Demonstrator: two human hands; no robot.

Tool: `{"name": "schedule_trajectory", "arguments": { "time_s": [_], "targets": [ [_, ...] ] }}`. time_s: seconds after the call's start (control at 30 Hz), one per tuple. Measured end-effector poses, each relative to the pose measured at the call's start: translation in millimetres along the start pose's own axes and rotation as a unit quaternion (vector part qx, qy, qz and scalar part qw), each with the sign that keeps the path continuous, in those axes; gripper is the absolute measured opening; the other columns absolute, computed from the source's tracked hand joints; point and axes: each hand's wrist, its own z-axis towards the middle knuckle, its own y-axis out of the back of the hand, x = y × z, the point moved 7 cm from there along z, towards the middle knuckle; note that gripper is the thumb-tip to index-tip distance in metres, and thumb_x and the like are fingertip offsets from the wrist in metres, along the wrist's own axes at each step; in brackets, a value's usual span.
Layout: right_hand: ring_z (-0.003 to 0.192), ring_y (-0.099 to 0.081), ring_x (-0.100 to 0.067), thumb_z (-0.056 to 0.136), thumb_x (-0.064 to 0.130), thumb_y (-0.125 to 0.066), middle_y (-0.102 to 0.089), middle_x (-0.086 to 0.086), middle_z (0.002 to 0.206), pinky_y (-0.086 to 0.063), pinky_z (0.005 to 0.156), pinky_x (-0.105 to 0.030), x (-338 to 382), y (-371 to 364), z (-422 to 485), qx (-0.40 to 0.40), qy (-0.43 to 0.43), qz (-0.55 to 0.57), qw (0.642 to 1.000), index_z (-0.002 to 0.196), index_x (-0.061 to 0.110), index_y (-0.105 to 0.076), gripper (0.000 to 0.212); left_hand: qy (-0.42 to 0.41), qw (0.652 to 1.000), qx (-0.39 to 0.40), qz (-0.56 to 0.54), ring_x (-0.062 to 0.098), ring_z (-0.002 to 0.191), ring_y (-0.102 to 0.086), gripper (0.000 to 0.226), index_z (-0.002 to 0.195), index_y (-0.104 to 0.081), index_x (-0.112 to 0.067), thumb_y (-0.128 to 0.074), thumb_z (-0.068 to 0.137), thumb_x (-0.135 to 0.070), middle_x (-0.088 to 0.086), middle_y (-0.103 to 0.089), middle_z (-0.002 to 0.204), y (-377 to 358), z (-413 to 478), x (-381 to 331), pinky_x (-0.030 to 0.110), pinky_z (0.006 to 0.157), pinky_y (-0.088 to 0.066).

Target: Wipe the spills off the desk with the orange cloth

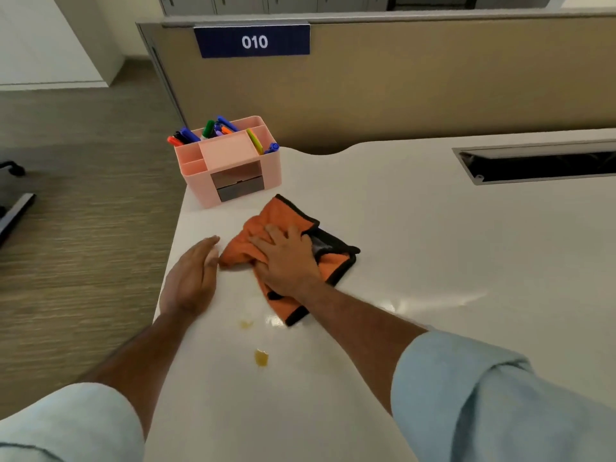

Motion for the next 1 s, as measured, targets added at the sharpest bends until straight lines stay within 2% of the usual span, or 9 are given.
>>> {"name": "schedule_trajectory", "arguments": {
  "time_s": [0.1,0.17,0.33,0.4,0.5,0.63,0.73,0.9,1.0],
  "targets": [
    [0.117,-0.042,-0.033,0.093,0.051,-0.040,-0.042,-0.003,0.149,-0.039,0.089,-0.050,-9,6,-36,-0.003,0.088,0.029,0.996,0.140,0.037,-0.044,0.049,-0.005,1.000,0.011,0.011,0.020,0.137,-0.044,0.054,0.139,-0.051,-0.018,-0.026,0.098,-0.042,0.004,-0.052,0.146,2,0,-2,0.033,0.115,-0.029],
    [0.115,-0.044,-0.033,0.091,0.052,-0.040,-0.044,-0.002,0.147,-0.037,0.089,-0.051,-35,9,-54,-0.007,0.094,0.018,0.995,0.137,0.039,-0.046,0.048,-0.016,0.999,0.025,0.025,0.019,0.139,-0.042,0.054,0.138,-0.052,-0.018,-0.027,0.097,-0.042,0.004,-0.051,0.147,-1,1,-6,0.034,0.117,-0.027],
    [0.131,-0.029,-0.041,0.089,0.060,-0.032,-0.030,-0.007,0.153,-0.025,0.104,-0.066,-104,11,-38,0.010,-0.141,-0.016,0.990,0.141,0.041,-0.037,0.056,-0.027,0.998,0.026,0.054,0.022,0.142,-0.037,0.054,0.138,-0.052,-0.015,-0.031,0.096,-0.042,0.006,-0.045,0.151,-3,2,-4,0.040,0.119,-0.023],
    [0.132,-0.027,-0.045,0.090,0.061,-0.030,-0.030,-0.009,0.153,-0.030,0.102,-0.065,-95,9,-27,0.015,-0.162,-0.025,0.986,0.143,0.039,-0.035,0.057,-0.010,0.999,0.021,0.041,0.021,0.142,-0.037,0.056,0.137,-0.053,-0.015,-0.028,0.097,-0.045,0.006,-0.046,0.151,-3,2,-1,0.038,0.119,-0.025],
    [0.122,-0.034,-0.042,0.089,0.057,-0.035,-0.034,-0.008,0.151,-0.035,0.094,-0.055,-43,7,-18,0.006,-0.094,-0.018,0.995,0.138,0.037,-0.042,0.054,0.001,1.000,0.012,0.005,0.021,0.140,-0.039,0.058,0.139,-0.050,-0.014,-0.025,0.097,-0.046,0.007,-0.048,0.149,0,0,-2,0.033,0.118,-0.024],
    [0.116,-0.042,-0.033,0.088,0.053,-0.046,-0.044,-0.002,0.147,-0.037,0.086,-0.050,37,3,-58,0.000,0.090,0.042,0.995,0.129,0.039,-0.052,0.044,0.017,0.999,0.001,-0.041,0.023,0.135,-0.043,0.058,0.140,-0.046,-0.015,-0.022,0.098,-0.046,0.010,-0.051,0.145,4,-2,0,0.031,0.113,-0.027],
    [0.111,-0.046,-0.028,0.086,0.050,-0.051,-0.049,0.002,0.144,-0.037,0.083,-0.045,27,7,-99,0.002,0.159,0.074,0.985,0.127,0.041,-0.054,0.042,0.012,0.999,0.005,-0.043,0.022,0.134,-0.044,0.059,0.138,-0.048,-0.014,-0.021,0.098,-0.047,0.009,-0.052,0.144,4,-2,0,0.032,0.113,-0.028],
    [0.115,-0.046,-0.032,0.086,0.048,-0.047,-0.045,0.002,0.148,-0.037,0.085,-0.045,-66,16,-88,0.009,0.004,0.040,0.999,0.132,0.041,-0.053,0.047,0.005,1.000,0.016,-0.015,0.022,0.138,-0.040,0.061,0.139,-0.048,-0.015,-0.019,0.098,-0.049,0.007,-0.050,0.147,-3,-5,3,0.037,0.117,-0.026],
    [0.119,-0.039,-0.033,0.089,0.050,-0.043,-0.038,0.002,0.152,-0.036,0.091,-0.049,-62,16,-71,-0.002,-0.063,0.031,0.998,0.135,0.041,-0.047,0.047,0.006,1.000,0.016,-0.003,0.021,0.139,-0.040,0.061,0.139,-0.048,-0.017,-0.018,0.098,-0.050,0.006,-0.050,0.147,-5,-4,4,0.032,0.116,-0.024]
  ]
}}
